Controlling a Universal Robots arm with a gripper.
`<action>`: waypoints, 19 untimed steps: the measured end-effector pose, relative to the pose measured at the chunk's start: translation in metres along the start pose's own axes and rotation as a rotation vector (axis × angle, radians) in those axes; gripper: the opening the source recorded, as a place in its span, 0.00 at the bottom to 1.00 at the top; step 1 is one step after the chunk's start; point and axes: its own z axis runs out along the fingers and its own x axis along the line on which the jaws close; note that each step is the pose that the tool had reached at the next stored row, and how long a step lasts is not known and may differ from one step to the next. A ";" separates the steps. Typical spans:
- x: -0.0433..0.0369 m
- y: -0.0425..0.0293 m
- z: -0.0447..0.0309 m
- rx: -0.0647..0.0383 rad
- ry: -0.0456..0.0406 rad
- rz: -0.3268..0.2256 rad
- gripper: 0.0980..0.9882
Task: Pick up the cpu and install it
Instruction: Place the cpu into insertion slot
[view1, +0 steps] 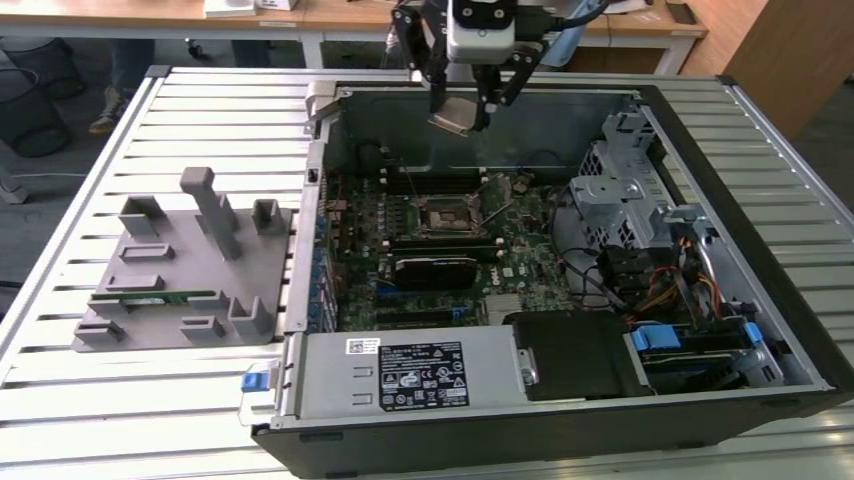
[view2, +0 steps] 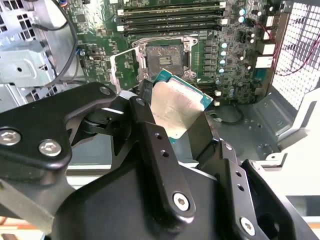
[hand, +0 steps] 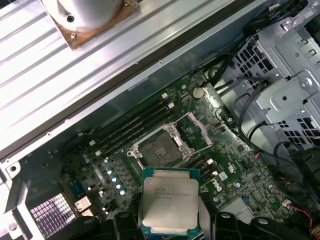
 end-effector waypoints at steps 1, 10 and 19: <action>0.0000 0.0000 0.0001 0.000 -0.0008 0.008 0.49; 0.0002 0.0000 0.0015 -0.001 -0.0076 0.086 0.49; 0.0004 0.0002 0.0029 -0.002 -0.0146 0.164 0.49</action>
